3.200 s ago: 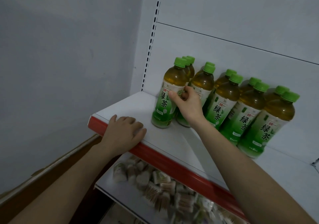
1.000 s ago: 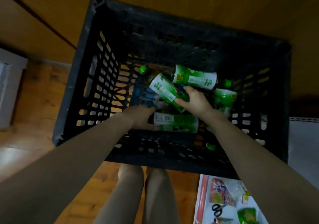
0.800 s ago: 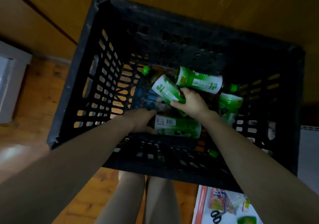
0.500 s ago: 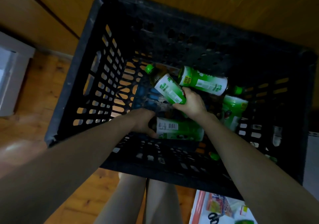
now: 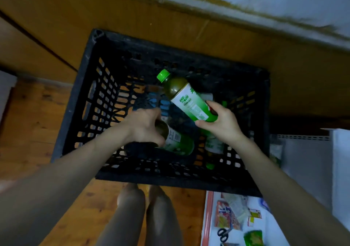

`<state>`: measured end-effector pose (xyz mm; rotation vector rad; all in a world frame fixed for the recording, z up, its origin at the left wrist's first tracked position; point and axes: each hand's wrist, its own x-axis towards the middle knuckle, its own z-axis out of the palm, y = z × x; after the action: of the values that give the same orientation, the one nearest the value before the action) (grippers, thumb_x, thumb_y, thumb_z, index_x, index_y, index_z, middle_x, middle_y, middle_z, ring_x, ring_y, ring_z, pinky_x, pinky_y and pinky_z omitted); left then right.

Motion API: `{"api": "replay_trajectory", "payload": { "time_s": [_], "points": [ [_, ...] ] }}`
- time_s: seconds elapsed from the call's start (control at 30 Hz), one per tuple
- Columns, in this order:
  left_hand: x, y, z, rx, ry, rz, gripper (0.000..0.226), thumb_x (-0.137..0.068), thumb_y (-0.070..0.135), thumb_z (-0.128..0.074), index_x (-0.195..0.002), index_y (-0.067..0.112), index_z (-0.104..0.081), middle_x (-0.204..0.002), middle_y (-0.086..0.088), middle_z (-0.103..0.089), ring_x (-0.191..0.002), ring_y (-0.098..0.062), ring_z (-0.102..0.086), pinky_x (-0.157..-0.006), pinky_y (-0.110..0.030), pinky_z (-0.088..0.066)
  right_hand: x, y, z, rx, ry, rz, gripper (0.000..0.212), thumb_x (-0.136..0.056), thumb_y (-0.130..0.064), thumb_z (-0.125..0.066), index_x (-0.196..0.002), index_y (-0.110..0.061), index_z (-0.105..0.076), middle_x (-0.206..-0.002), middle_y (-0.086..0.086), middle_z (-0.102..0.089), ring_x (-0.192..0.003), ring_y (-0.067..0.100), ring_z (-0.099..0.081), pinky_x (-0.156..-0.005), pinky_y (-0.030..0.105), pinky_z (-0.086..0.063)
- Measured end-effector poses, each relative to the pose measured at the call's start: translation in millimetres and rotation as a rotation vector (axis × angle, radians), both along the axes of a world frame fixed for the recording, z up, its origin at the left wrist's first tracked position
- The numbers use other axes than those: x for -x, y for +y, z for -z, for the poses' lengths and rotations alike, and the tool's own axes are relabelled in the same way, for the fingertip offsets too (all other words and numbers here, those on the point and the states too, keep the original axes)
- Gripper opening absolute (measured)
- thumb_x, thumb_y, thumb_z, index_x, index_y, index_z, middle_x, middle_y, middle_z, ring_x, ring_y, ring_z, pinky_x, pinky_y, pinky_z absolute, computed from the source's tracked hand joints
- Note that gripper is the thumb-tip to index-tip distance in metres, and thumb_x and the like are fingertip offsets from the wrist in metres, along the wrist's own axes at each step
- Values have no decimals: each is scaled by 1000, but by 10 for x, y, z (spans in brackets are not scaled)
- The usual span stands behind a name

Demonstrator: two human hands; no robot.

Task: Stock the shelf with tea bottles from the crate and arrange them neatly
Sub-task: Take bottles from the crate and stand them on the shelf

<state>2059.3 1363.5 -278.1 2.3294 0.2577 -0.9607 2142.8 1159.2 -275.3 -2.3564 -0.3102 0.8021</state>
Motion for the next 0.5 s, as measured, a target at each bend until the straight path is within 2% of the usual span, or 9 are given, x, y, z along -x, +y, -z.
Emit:
{"api": "replay_trajectory", "payload": {
  "time_s": [0.07,0.13,0.23,0.3,0.37,0.5],
  "points": [
    [5,53,-294,45,-55,-31,53,-57,41,-81,-94,23,-47,-87,1,-56,-81,-21,-54,-62,-33,-43,39,-105,-290,-54,-19,65,61,-72,-14,-76,-128,-13,-52,-105,-8,-56,-97,5,-51,-69,-3,-37],
    [5,98,-599,105,-103,-67,50,-56,41,-82,-87,27,-46,-82,3,-55,-74,-16,-52,-55,-31,-40,91,-183,-573,-99,-52,118,65,-72,-15,-76,-131,-13,-48,-114,-8,-56,-104,3,-50,-77,3,-38],
    [-49,122,-1073,168,-172,-89,58,-48,50,-78,-91,25,-49,-84,4,-55,-72,-10,-52,-54,-28,-39,181,-225,-1005,-149,-104,183,65,-74,-16,-75,-132,-15,-47,-112,-13,-54,-105,2,-49,-86,5,-40],
    [-98,101,-1391,216,-223,-82,60,-45,50,-73,-94,23,-53,-88,3,-57,-77,-10,-54,-58,-28,-43,267,-239,-1284,-166,-138,232,65,-74,-19,-75,-133,-15,-46,-117,-9,-55,-110,6,-51,-95,21,-43],
    [-140,68,-1683,246,-286,-35,60,-48,49,-77,-97,22,-54,-90,5,-58,-80,-9,-55,-62,-30,-46,373,-259,-1569,-188,-184,281,67,-74,-21,-74,-134,-15,-46,-124,-3,-57,-114,12,-53,-96,29,-46],
    [-166,-11,-2189,286,-418,74,53,-55,41,-84,-98,25,-56,-88,13,-57,-80,-3,-54,-63,-23,-44,657,-380,-2141,-231,-268,404,67,-74,-20,-74,-135,-16,-45,-124,-5,-57,-112,10,-54,-94,29,-49]
  ]
}}
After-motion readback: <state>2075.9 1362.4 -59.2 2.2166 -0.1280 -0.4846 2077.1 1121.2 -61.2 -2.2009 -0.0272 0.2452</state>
